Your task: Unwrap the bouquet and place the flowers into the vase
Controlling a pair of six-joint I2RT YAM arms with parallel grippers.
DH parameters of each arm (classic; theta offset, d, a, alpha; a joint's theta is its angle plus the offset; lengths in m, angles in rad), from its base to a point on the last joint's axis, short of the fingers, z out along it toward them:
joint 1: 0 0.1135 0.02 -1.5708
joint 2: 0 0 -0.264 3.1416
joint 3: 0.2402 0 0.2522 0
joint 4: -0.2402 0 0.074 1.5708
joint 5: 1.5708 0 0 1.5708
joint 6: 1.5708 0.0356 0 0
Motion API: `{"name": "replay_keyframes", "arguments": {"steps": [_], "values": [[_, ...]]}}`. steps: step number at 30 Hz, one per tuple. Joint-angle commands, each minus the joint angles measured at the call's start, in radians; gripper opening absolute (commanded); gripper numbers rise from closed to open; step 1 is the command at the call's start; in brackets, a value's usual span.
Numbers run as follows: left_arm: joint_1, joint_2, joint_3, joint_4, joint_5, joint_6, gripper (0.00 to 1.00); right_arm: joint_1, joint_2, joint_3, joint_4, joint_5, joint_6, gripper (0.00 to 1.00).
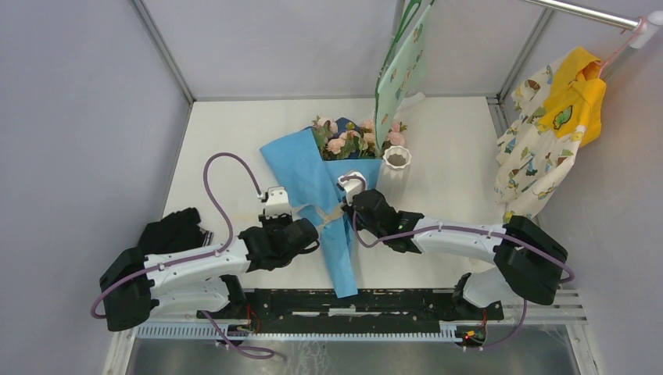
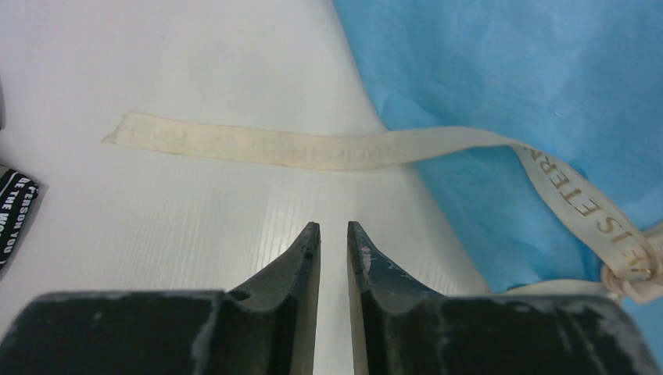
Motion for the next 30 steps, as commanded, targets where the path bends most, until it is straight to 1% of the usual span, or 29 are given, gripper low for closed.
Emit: {"name": "replay_keyframes", "arguments": {"steps": [1,3,5,7,9,12,13,15,19,22,24,30], "values": [[0.005,0.005,0.038,0.013,-0.040,-0.041,0.26,-0.011,-0.054,-0.032,-0.010,0.038,0.015,0.00],[0.004,0.005,0.045,0.038,-0.017,-0.017,0.26,-0.013,-0.059,-0.037,-0.008,0.037,0.015,0.00],[0.004,-0.011,0.041,0.111,0.039,0.055,0.30,-0.015,-0.051,-0.039,-0.009,0.033,0.016,0.00],[0.005,-0.039,0.020,0.205,0.114,0.132,0.39,-0.021,-0.038,-0.036,-0.007,0.030,0.017,0.00],[0.005,-0.077,-0.023,0.332,0.220,0.211,0.50,-0.025,-0.025,-0.031,-0.012,0.022,0.019,0.00],[0.004,-0.118,-0.104,0.506,0.378,0.285,0.60,-0.034,-0.017,-0.028,-0.011,0.015,0.022,0.00],[0.004,-0.121,-0.123,0.544,0.435,0.298,0.61,-0.038,-0.017,-0.029,-0.010,0.013,0.023,0.00],[0.005,-0.108,-0.148,0.593,0.504,0.315,0.61,-0.045,-0.018,-0.028,-0.010,0.003,0.025,0.00],[0.005,-0.031,-0.176,0.716,0.574,0.338,0.62,-0.053,-0.022,-0.025,-0.005,-0.011,0.026,0.00],[0.006,0.060,-0.158,0.761,0.580,0.346,0.62,-0.053,-0.026,-0.025,-0.002,-0.019,0.028,0.00],[0.007,0.094,-0.134,0.765,0.576,0.354,0.61,-0.053,-0.026,-0.025,-0.003,-0.024,0.027,0.00],[0.006,0.121,-0.099,0.747,0.516,0.384,0.61,-0.053,-0.020,-0.040,0.023,-0.065,0.045,0.00]]}}
